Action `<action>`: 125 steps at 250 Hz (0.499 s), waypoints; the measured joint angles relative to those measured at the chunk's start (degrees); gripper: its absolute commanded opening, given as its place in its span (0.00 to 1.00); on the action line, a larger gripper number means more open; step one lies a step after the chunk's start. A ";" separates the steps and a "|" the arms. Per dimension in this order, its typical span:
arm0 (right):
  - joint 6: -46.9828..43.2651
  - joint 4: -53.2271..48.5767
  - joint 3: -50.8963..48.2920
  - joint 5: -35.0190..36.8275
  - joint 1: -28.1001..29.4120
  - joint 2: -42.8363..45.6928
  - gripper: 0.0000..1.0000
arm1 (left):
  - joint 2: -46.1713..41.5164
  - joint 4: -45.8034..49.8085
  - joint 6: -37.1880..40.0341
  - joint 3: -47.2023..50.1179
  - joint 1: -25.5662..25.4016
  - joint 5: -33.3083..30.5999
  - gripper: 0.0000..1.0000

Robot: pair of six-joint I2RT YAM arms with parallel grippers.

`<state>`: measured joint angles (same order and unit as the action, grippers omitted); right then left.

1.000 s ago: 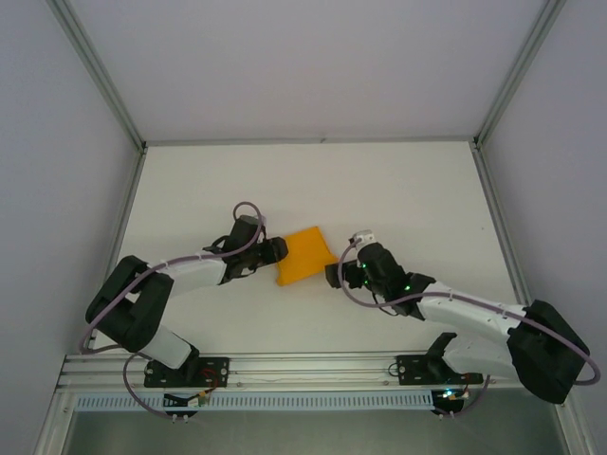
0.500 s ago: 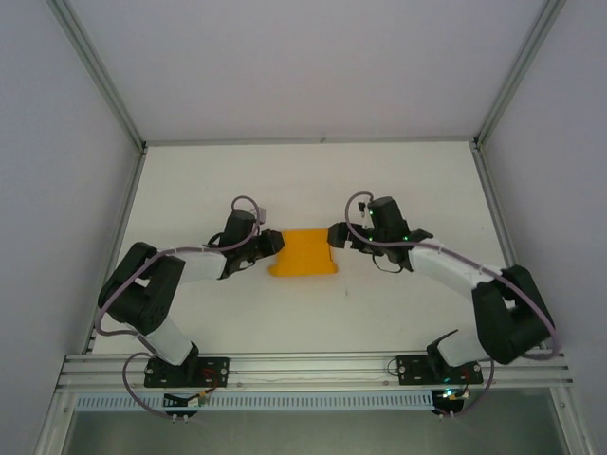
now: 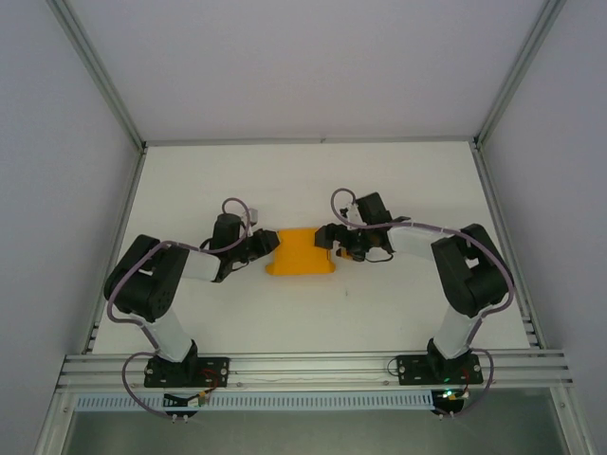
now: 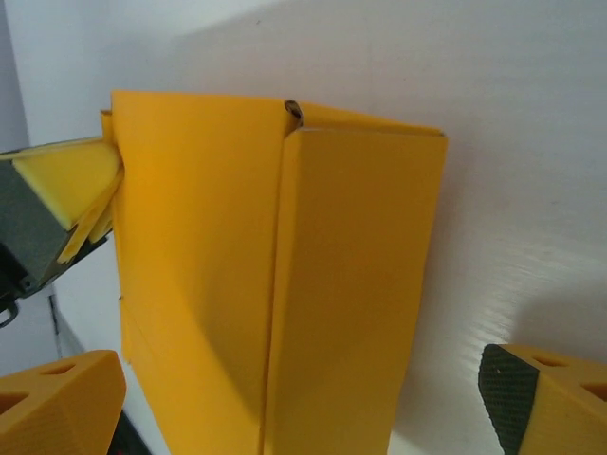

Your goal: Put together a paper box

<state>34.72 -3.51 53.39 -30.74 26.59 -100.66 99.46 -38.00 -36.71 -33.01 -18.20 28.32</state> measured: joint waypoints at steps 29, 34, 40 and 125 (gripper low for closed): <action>1.14 1.92 0.35 -4.11 0.00 -1.49 0.86 | 2.34 -4.48 -1.66 0.26 0.76 2.49 0.14; 1.38 2.56 0.44 -4.92 0.00 -1.84 0.85 | 2.64 -5.07 -1.90 0.26 0.90 2.82 0.14; 1.70 3.32 0.57 -5.86 0.00 -2.29 0.83 | 3.02 -5.75 -2.19 0.26 1.05 3.21 0.15; 9.35 13.40 1.09 -14.25 -0.59 -6.78 0.34 | 4.96 -8.92 -3.74 0.28 1.79 5.75 0.23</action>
<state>44.07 9.89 54.48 -44.99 26.00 -107.44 104.42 -46.92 -40.45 -32.73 -16.40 34.06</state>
